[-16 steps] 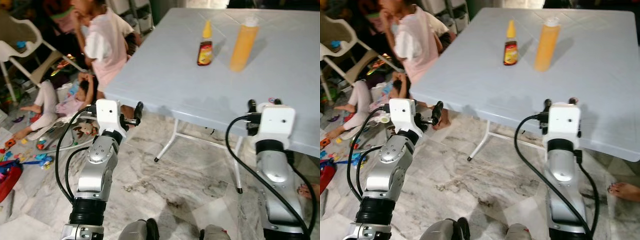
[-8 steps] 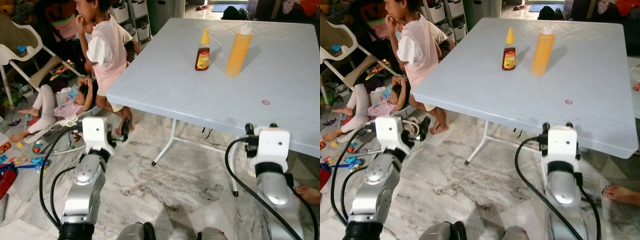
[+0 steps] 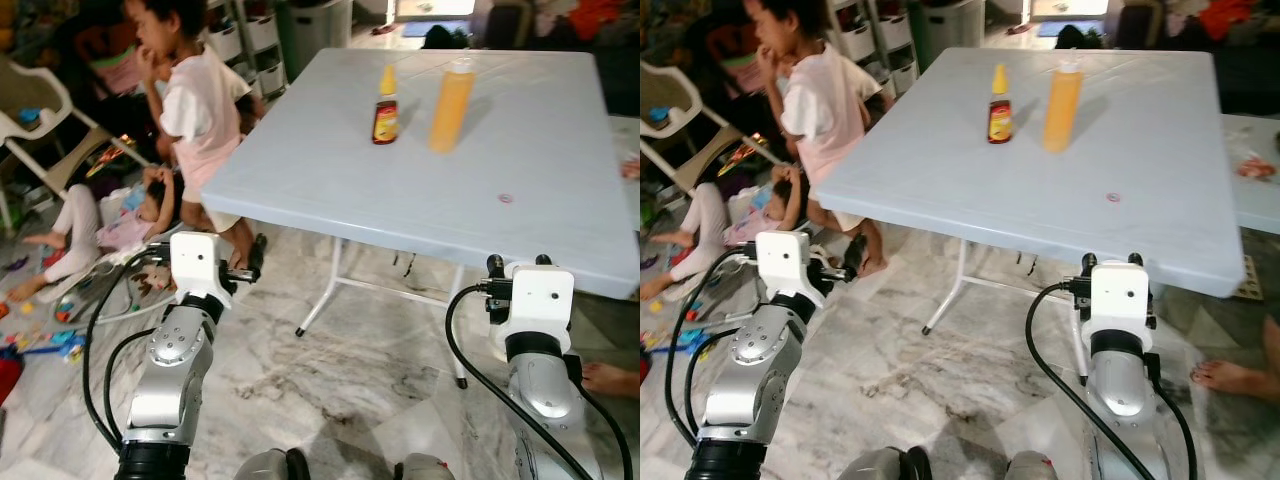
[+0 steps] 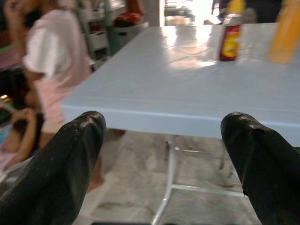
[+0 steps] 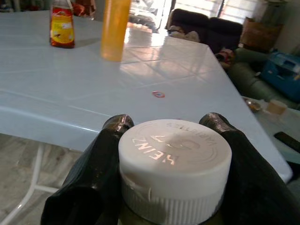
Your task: Restocking fridge
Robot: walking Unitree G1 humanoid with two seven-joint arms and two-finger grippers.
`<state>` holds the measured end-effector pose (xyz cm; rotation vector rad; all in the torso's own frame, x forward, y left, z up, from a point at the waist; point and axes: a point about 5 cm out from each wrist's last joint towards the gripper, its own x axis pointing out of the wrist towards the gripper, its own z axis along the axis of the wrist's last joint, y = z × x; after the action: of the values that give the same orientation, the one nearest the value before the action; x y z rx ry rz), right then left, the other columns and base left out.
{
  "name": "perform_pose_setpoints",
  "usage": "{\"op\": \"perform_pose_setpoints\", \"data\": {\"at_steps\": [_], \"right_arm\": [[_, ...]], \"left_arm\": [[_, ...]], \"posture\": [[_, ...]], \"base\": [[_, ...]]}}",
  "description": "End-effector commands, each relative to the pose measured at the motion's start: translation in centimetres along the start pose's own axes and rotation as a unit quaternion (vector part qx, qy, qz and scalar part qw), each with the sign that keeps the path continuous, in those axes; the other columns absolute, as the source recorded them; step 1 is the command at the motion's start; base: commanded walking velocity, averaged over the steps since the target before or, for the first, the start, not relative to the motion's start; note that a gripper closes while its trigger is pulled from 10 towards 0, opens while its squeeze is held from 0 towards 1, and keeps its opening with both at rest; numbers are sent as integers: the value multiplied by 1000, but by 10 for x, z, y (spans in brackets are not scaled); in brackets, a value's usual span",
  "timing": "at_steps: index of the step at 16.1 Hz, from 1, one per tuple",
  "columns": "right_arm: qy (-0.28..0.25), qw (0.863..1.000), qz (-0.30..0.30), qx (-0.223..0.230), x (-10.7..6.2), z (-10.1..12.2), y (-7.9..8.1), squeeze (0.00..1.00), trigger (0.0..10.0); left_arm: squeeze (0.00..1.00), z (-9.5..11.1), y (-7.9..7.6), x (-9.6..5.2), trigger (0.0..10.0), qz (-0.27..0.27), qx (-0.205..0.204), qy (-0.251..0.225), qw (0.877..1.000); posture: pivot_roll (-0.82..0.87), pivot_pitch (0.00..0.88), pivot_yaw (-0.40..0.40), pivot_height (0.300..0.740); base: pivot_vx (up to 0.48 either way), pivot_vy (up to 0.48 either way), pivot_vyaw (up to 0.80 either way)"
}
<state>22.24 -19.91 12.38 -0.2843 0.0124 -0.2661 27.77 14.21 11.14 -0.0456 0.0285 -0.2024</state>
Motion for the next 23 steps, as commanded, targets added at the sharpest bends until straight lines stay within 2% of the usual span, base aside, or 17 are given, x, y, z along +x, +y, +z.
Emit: {"op": "perform_pose_setpoints", "data": {"at_steps": [1, 5, 7, 8, 13, 19, 23], "right_arm": [[-30, 1000, -9, 1, -1, 11, -2, 0, 10000], [-33, 999, -4, 0, -3, 12, -1, 0, 10000], [-43, 999, 3, -23, -3, 15, -1, 0, 10000], [-48, 998, 1, -34, -3, 16, -2, 0, 10000], [-47, 998, -6, -30, -3, 17, -4, 0, 10000], [-44, 999, -13, -17, -1, 17, -6, 0, 10000], [-48, 999, -7, -23, 1, 19, -5, 0, 10000]], "left_arm": [[0, 7, 1, 0, 10000, -10, 4, -10, 1000], [0, 9, -1, -1, 10000, -27, -5, -17, 999], [0, 10, -3, 0, 10000, -29, -4, -19, 999], [0, 10, -3, 0, 10000, -32, -4, -20, 999], [0, 12, -7, 2, 10000, -41, -9, -24, 999], [0, 13, -12, 4, 10000, -52, -14, -28, 998], [0, 13, -14, 5, 10000, -54, -16, -32, 998]], "posture": [[-192, 0, 137, 740], [-196, 0, 140, 740], [-199, 0, 141, 740], [-200, 0, 142, 740], [-207, 0, 141, 740], [-208, 0, 134, 740], [-210, 0, 130, 740]], "base": [[0, 0, 0], [0, 0, 0], [0, 0, 0], [0, 0, 800], [0, 0, 753], [84, 0, 0], [268, 0, -800]]}}
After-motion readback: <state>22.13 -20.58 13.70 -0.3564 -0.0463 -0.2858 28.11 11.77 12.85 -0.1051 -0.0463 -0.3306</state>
